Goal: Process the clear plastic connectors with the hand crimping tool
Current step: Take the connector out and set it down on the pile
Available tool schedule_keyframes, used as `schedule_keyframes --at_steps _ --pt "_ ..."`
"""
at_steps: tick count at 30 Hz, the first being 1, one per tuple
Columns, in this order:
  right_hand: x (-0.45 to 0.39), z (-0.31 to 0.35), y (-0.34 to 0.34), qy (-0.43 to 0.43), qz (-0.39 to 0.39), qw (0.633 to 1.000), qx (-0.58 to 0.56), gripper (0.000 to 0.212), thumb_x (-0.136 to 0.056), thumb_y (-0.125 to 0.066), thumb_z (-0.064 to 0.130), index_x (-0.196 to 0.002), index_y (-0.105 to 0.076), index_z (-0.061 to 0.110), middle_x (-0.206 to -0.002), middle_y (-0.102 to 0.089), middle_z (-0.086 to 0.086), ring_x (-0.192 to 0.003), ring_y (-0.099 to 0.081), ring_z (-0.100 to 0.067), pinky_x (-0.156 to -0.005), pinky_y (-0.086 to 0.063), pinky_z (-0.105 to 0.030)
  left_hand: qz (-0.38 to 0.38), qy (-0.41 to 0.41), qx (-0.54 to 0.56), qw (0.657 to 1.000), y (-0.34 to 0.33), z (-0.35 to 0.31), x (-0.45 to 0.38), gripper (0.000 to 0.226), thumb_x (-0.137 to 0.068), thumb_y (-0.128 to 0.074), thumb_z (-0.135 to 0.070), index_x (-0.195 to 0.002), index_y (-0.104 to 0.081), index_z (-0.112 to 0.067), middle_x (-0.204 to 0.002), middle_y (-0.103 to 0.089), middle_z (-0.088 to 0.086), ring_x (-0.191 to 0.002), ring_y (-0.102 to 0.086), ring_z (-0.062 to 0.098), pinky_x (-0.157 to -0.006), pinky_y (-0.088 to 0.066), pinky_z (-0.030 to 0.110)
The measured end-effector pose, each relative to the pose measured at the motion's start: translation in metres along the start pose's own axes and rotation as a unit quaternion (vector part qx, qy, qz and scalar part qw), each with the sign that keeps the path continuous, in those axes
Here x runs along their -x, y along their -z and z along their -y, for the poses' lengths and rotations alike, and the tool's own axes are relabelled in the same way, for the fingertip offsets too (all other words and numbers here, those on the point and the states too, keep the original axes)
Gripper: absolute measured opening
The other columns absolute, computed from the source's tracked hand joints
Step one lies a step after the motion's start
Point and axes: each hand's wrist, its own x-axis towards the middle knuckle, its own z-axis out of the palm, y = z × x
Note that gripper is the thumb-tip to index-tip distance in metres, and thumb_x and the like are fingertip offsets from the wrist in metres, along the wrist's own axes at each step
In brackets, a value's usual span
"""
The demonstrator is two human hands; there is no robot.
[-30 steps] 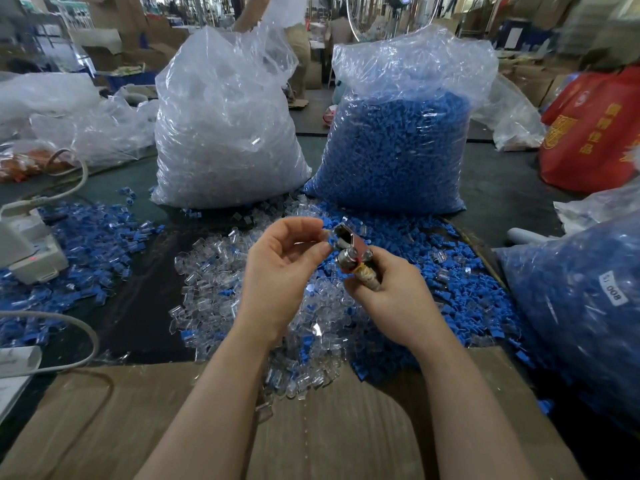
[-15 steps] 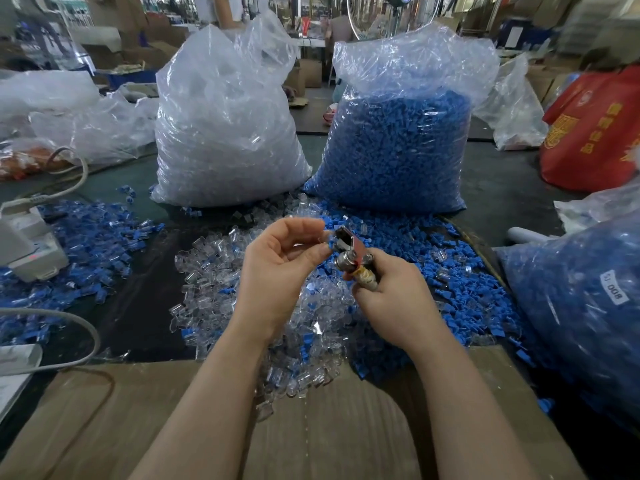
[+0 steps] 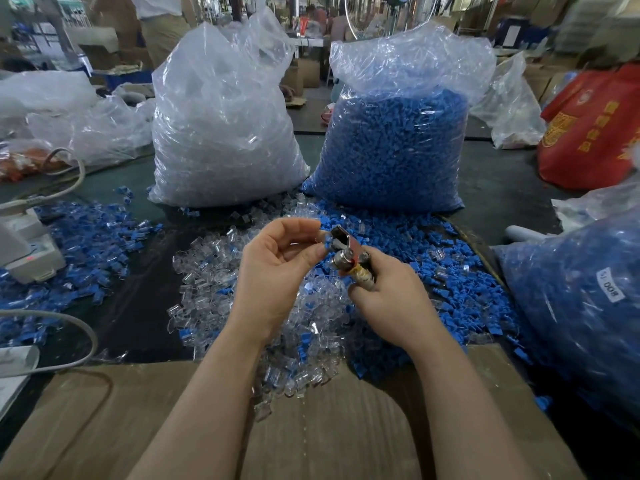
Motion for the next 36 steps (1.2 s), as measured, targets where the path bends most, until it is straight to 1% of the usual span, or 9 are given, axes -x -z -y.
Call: schedule_keyframes --at_steps 5,10,19,22,26,31,33,35,36 --pt "0.0 0.001 -0.001 -0.003 0.002 1.0 0.011 0.029 -0.07 -0.047 0.032 -0.096 -0.058 0.026 -0.07 -0.061 0.005 -0.066 -0.054 -0.015 -0.061 -0.046 -0.038 -0.004 -0.006 -0.008 1.0 -0.001 -0.001 0.0 0.029 -0.081 -0.072 0.009 -0.099 -0.068 -0.013 -0.085 -0.075 -0.005 -0.084 -0.07 0.005 -0.078 -0.053 0.016" --pt "0.0 -0.002 -0.001 0.011 -0.015 0.999 0.046 0.019 -0.078 -0.054 0.019 -0.096 -0.058 0.025 -0.071 -0.06 0.005 -0.067 -0.053 -0.016 -0.059 -0.045 -0.036 -0.007 0.0 -0.009 1.0 -0.001 0.0 0.001 0.028 -0.081 -0.072 0.007 -0.099 -0.069 -0.014 -0.09 -0.075 0.0 -0.088 -0.071 0.01 -0.08 -0.055 0.019" --pt "-0.001 -0.003 -0.005 0.018 -0.021 0.998 0.06 0.006 -0.079 -0.056 0.019 -0.081 -0.054 0.023 -0.064 -0.056 0.005 -0.061 -0.049 -0.012 -0.05 -0.034 -0.032 0.001 0.006 -0.022 1.0 0.002 -0.001 0.001 0.027 -0.082 -0.071 0.008 -0.099 -0.069 -0.013 -0.091 -0.074 0.001 -0.088 -0.07 0.009 -0.079 -0.054 0.019" --pt "0.0 -0.003 -0.005 0.019 -0.026 0.997 0.065 0.008 -0.08 -0.057 0.018 -0.078 -0.052 0.023 -0.061 -0.054 0.005 -0.059 -0.048 -0.011 -0.049 -0.029 -0.031 0.0 0.006 -0.024 1.0 0.001 -0.002 0.001 0.027 -0.082 -0.071 0.008 -0.099 -0.069 -0.013 -0.09 -0.074 0.0 -0.087 -0.07 0.008 -0.079 -0.054 0.019" --pt "-0.001 -0.001 -0.004 0.019 -0.029 0.996 0.077 0.006 -0.08 -0.057 0.02 -0.085 -0.056 0.024 -0.064 -0.056 0.006 -0.062 -0.05 -0.012 -0.051 -0.036 -0.032 0.002 0.003 -0.028 1.0 0.002 -0.003 0.001 0.028 -0.082 -0.071 0.007 -0.099 -0.068 -0.015 -0.088 -0.074 -0.004 -0.087 -0.07 0.006 -0.08 -0.053 0.018" --pt "0.0 0.001 -0.002 0.033 -0.034 0.994 0.095 0.014 -0.073 -0.048 0.029 -0.086 -0.052 0.026 -0.065 -0.054 0.005 -0.063 -0.05 -0.019 -0.054 -0.039 -0.036 0.004 0.018 -0.04 0.999 0.003 -0.004 0.0 0.03 -0.084 -0.07 0.005 -0.104 -0.069 -0.018 -0.09 -0.074 -0.006 -0.089 -0.069 0.007 -0.082 -0.055 0.021" --pt "0.001 0.001 -0.003 0.031 -0.047 0.993 0.1 0.013 -0.069 -0.043 0.032 -0.081 -0.046 0.028 -0.064 -0.052 0.007 -0.062 -0.048 -0.018 -0.053 -0.034 -0.035 -0.031 0.044 -0.015 0.998 0.007 -0.005 -0.002 0.029 -0.086 -0.069 0.001 -0.105 -0.07 -0.021 -0.088 -0.074 -0.008 -0.086 -0.068 0.005 -0.079 -0.054 0.017" --pt "0.001 0.0 -0.002 0.027 -0.064 0.993 0.096 0.007 -0.068 -0.042 0.033 -0.071 -0.037 0.029 -0.06 -0.048 0.007 -0.057 -0.044 -0.012 -0.049 -0.025 -0.032 -0.109 0.108 0.103 0.983 0.02 -0.006 -0.008 0.02 -0.09 -0.064 -0.003 -0.103 -0.071 -0.015 -0.081 -0.073 -0.006 -0.076 -0.068 0.005 -0.075 -0.056 0.017" --pt "0.001 0.0 -0.002 0.029 -0.073 0.993 0.094 0.009 -0.068 -0.042 0.033 -0.068 -0.034 0.029 -0.058 -0.047 0.007 -0.054 -0.042 -0.01 -0.047 -0.021 -0.031 -0.156 0.144 0.18 0.961 0.03 -0.007 -0.012 0.013 -0.092 -0.06 -0.005 -0.099 -0.07 -0.011 -0.073 -0.072 -0.005 -0.069 -0.066 0.004 -0.073 -0.058 0.018"
